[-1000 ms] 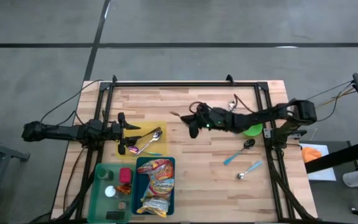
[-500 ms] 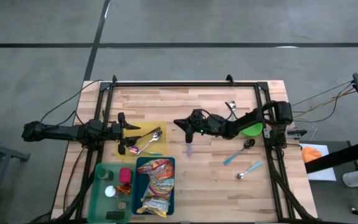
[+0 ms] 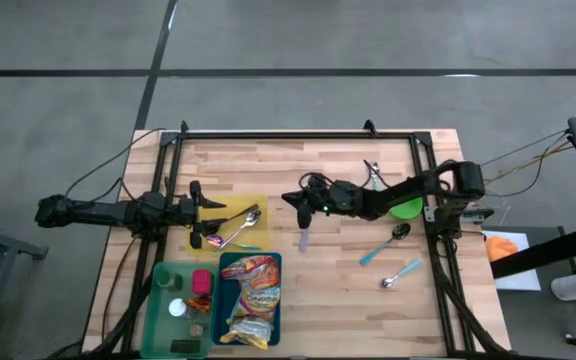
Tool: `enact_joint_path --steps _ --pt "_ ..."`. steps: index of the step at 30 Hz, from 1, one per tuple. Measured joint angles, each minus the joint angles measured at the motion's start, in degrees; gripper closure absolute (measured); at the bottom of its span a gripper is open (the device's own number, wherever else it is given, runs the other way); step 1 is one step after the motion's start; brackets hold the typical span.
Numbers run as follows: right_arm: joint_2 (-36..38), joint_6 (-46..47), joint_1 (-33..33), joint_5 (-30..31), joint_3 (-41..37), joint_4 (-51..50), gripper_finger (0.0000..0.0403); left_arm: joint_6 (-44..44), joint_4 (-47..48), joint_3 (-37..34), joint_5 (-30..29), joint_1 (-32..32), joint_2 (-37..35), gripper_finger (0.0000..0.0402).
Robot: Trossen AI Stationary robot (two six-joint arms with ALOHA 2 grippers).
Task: Pick & Place Food Item
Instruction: Put the violet spoon into the yellow bin
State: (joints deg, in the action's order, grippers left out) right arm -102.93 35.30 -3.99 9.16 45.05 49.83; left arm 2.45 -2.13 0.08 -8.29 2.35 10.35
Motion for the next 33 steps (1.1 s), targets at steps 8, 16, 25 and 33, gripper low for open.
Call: enact_joint_path --steps 8,16,25,33 --pt "5.16 5.71 1.05 5.76 11.74 -40.55 0.0390 0.00 0.00 0.00 0.00 -0.01 0.00 0.0212" --pt "3.45 15.05 1.45 6.31 21.96 -67.31 0.0390 0.01 0.00 0.00 0.00 0.00 0.00 0.0212" --pt "3.53 28.80 1.57 8.02 19.74 -68.40 0.0351 0.03 0.00 0.00 0.00 0.00 0.41 0.0212" --pt "3.45 35.07 1.62 7.57 16.62 -67.57 0.0230 0.03 0.00 0.00 0.00 0.00 0.37 0.0212"
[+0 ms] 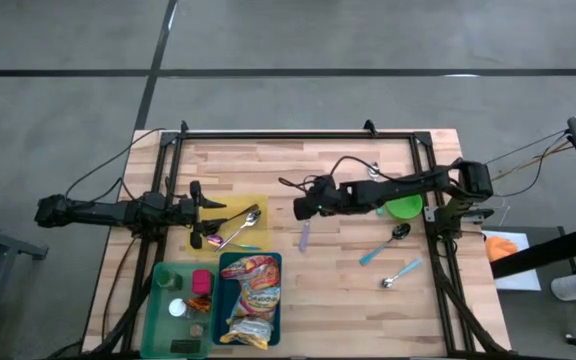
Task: Pick & Place Food Item
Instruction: Put the violet spoon into the yellow bin
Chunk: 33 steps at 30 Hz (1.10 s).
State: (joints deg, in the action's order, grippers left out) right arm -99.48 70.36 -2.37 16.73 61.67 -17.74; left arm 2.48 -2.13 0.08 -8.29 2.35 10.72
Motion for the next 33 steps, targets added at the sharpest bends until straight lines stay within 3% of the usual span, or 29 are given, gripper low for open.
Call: enact_joint_path --steps 5,14,27,33 --pt "-0.02 2.13 0.68 -0.26 -0.41 0.00 0.0198 0.00 0.00 0.00 0.00 0.00 0.00 0.0212" --pt "-0.02 7.57 1.27 -6.14 1.98 -6.41 0.0195 0.00 0.00 0.00 0.00 0.00 0.00 0.0212" --pt "-0.02 11.85 1.88 -3.23 4.58 -7.40 0.0195 0.00 0.00 0.00 0.00 0.00 0.00 0.0212" --pt "-0.12 9.66 2.03 -2.29 8.35 -9.84 0.0195 0.00 0.00 0.00 0.00 0.00 0.00 0.0212"
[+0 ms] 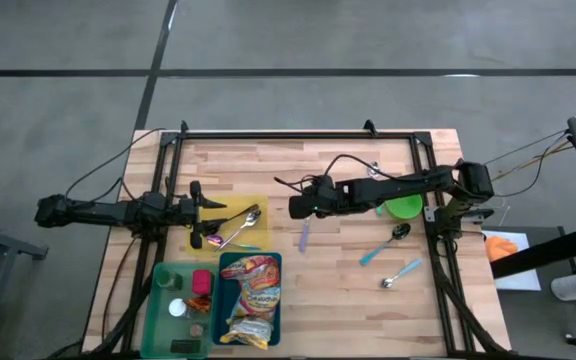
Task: Pick & Place Food Item
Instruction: Put the violet spoon into the yellow bin
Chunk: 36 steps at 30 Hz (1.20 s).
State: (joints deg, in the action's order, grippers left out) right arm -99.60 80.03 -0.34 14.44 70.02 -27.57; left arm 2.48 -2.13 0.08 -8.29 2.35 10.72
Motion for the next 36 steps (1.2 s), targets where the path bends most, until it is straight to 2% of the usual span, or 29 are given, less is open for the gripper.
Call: enact_joint_path --steps 4,9,16,28,36 --pt "-0.10 -0.50 -0.04 2.57 4.01 -6.18 0.0195 -0.02 0.00 0.00 0.00 -0.02 0.00 0.0212" --pt "-4.98 0.27 -0.04 2.66 9.60 -14.17 0.0195 0.00 0.00 0.00 0.00 -0.01 -0.01 0.0212" --pt "-11.94 1.37 -0.03 -0.71 17.92 -23.96 0.0195 -0.01 0.00 0.00 0.00 -0.02 0.58 0.0212" --pt "-19.34 13.03 0.00 -3.50 19.71 -23.69 0.0195 0.00 0.00 0.00 -0.01 -0.02 0.68 0.0213" --pt "-21.30 16.94 0.07 -3.82 19.71 -22.86 0.0195 -0.02 -0.01 0.00 0.00 -0.02 0.68 0.0213"
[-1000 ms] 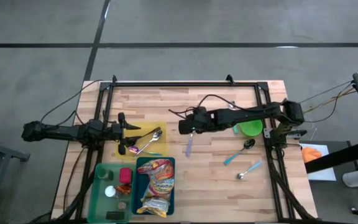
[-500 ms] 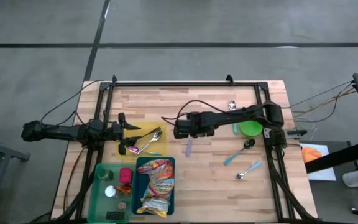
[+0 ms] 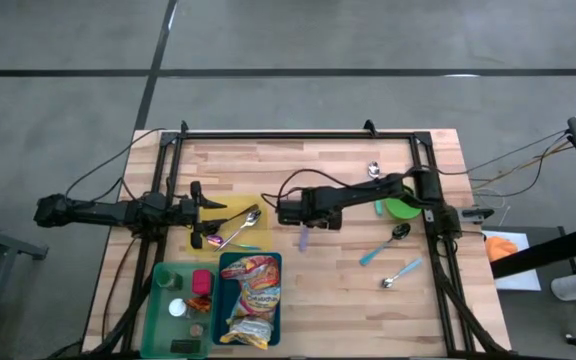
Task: Pick & Place Food Item
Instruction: Put the violet spoon into the yellow bin
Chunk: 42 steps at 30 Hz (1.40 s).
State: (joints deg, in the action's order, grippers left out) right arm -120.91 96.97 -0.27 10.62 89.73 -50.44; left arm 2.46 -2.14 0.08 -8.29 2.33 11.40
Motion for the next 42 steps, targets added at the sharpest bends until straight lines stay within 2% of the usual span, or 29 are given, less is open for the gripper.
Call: enact_joint_path --steps 10,30,34,42 --pt "-2.61 1.68 -0.56 -0.40 -0.19 0.21 0.0195 0.02 0.00 0.00 0.00 0.02 0.07 0.0213" --pt "-2.75 0.32 -0.59 -0.18 -0.65 0.28 0.0198 0.02 0.01 0.00 0.00 0.02 0.07 0.0212" --pt "-2.82 -0.20 -0.59 -0.16 -0.72 -0.15 0.0236 0.01 0.00 0.00 0.00 0.02 0.07 0.0212" --pt "-2.86 -1.56 -0.59 0.91 -0.87 -1.18 0.0353 0.02 0.01 0.00 0.00 0.02 0.07 0.0212"
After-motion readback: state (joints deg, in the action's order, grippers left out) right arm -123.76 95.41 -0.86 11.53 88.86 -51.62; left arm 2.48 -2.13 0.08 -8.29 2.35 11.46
